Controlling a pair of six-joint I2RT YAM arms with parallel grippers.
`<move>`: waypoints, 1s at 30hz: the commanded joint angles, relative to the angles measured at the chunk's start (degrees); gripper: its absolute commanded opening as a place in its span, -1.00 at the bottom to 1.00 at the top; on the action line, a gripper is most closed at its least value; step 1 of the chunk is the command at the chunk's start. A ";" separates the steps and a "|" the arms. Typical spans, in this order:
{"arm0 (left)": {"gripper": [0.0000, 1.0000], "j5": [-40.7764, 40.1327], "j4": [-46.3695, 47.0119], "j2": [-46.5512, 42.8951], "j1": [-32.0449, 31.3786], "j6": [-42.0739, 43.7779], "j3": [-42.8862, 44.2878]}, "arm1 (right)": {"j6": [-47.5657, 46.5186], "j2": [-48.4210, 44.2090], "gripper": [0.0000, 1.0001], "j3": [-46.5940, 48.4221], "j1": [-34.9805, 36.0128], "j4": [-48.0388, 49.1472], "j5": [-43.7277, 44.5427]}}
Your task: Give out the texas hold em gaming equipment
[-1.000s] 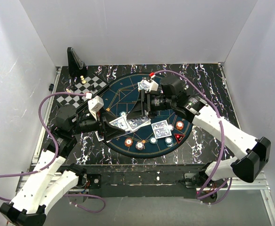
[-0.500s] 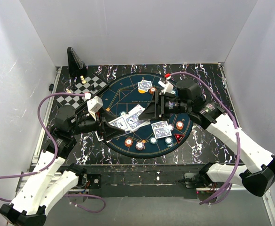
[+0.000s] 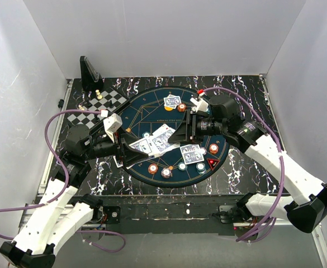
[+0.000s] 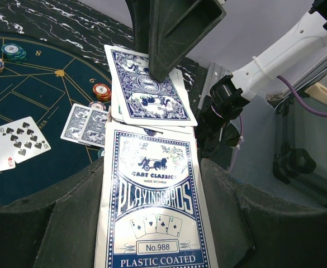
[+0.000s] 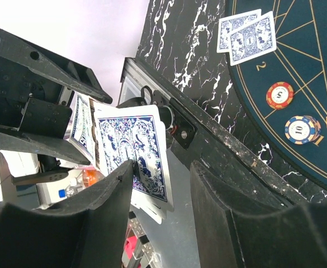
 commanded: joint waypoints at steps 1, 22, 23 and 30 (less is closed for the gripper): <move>-1.00 0.89 2.71 -0.59 0.39 -0.76 0.44 | -1.45 -1.00 0.01 3.33 -1.03 -0.61 1.24; -1.00 1.07 2.98 -1.38 0.57 -1.20 -0.27 | -5.49 0.32 -0.21 10.27 -1.73 -6.93 5.20; -1.00 1.07 2.98 -1.47 0.65 -1.38 -0.27 | -6.02 0.32 -0.21 10.53 -1.73 -7.20 5.63; -1.00 1.07 3.68 -1.38 0.65 -1.90 -0.53 | -7.42 0.59 -0.24 12.91 -1.73 -9.13 7.05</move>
